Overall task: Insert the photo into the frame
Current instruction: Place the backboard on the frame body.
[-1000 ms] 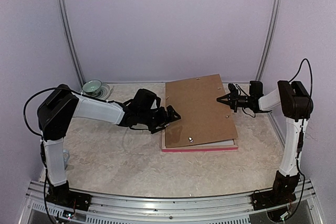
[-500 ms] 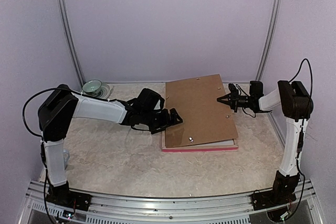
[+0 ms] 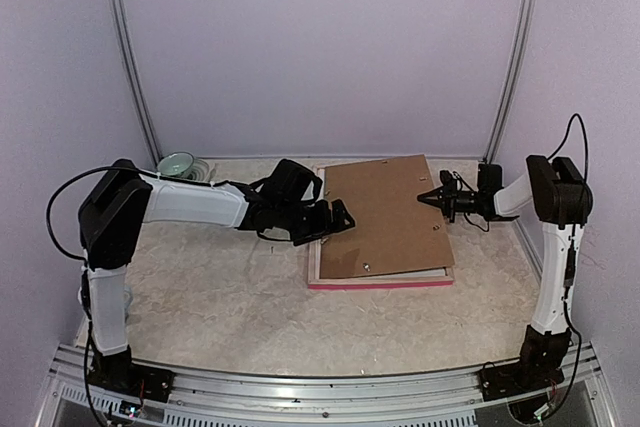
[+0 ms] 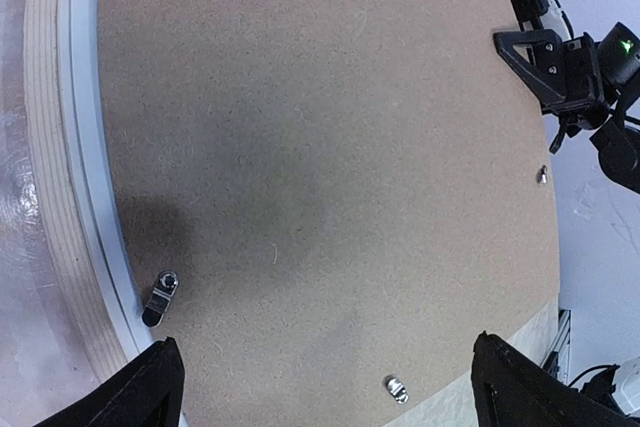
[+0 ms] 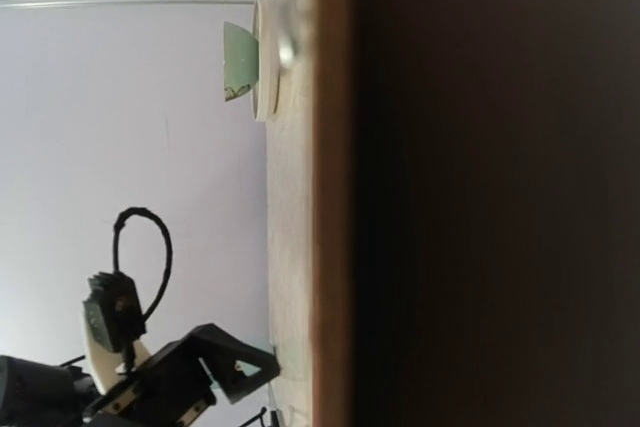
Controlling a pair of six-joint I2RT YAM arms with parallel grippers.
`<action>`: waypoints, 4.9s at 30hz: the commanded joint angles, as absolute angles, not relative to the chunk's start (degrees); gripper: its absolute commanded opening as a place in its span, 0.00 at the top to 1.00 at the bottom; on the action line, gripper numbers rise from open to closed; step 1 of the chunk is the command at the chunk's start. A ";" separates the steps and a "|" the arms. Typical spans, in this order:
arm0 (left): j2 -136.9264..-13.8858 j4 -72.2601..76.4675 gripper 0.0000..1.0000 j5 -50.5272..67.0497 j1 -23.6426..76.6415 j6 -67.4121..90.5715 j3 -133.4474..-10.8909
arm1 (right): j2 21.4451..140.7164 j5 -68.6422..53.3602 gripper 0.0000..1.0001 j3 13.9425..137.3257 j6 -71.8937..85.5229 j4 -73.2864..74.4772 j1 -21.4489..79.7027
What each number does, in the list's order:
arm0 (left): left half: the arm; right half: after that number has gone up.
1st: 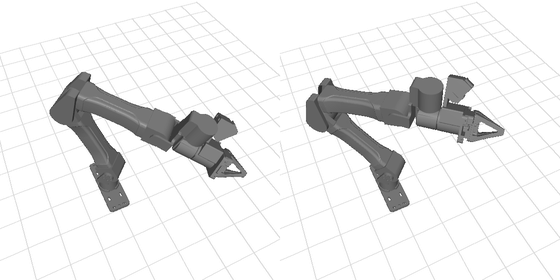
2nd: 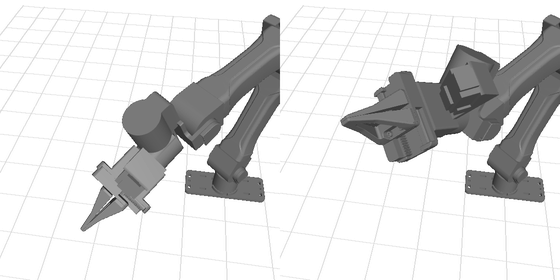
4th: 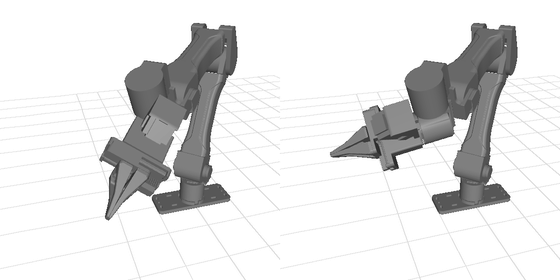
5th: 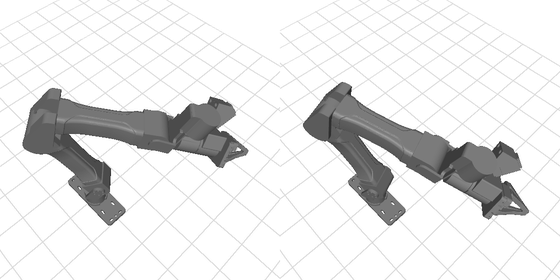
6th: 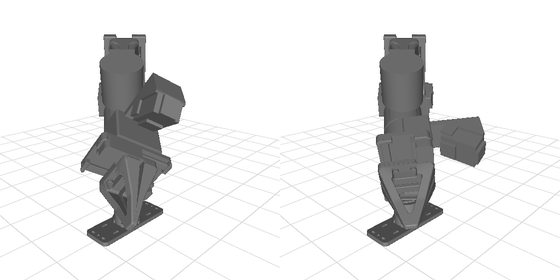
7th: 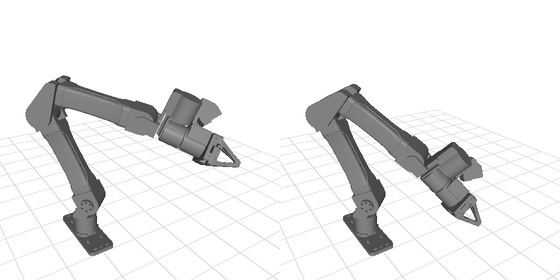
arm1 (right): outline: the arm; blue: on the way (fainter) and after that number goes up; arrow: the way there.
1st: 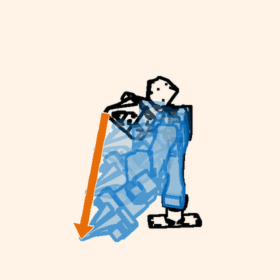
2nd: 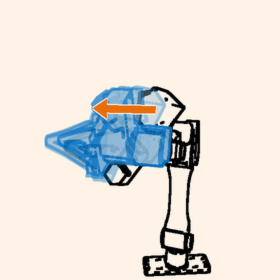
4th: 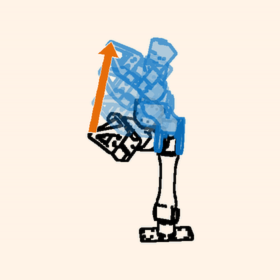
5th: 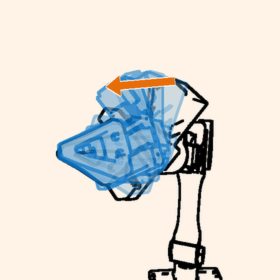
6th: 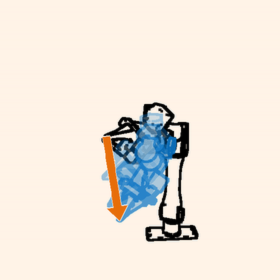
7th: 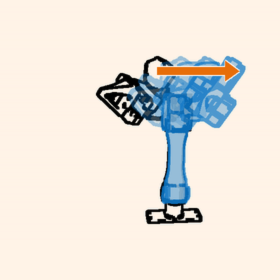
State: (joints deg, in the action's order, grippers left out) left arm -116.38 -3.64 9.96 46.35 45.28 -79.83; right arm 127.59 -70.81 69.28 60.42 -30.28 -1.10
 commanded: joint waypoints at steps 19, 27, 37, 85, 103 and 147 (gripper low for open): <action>-115.89 -4.10 0.01 3.62 44.39 45.91 -77.94 | 130.34 -69.36 0.99 72.55 55.53 -26.39 -0.91; -116.82 -3.11 0.01 4.05 43.99 46.95 -76.74 | 130.23 -67.91 0.97 74.05 52.68 -21.92 -0.19; -113.23 0.35 0.01 0.21 42.09 51.00 -70.18 | 131.51 -66.56 0.96 76.49 51.59 -18.94 1.97; -109.57 8.44 0.01 -0.36 40.74 54.65 -63.76 | 128.09 -62.30 0.94 78.77 45.84 -5.28 3.75; -110.00 8.44 0.01 -0.35 40.78 54.85 -63.70 | 120.97 -43.71 0.46 87.61 27.87 23.42 4.36; -111.63 2.39 0.01 -9.63 36.31 38.51 -79.62 | 100.25 -1.91 0.01 80.71 14.73 26.92 13.16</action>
State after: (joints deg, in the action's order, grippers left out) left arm -110.21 5.80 -6.79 37.71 45.50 -75.22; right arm 101.78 -0.12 85.69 15.29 31.64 13.32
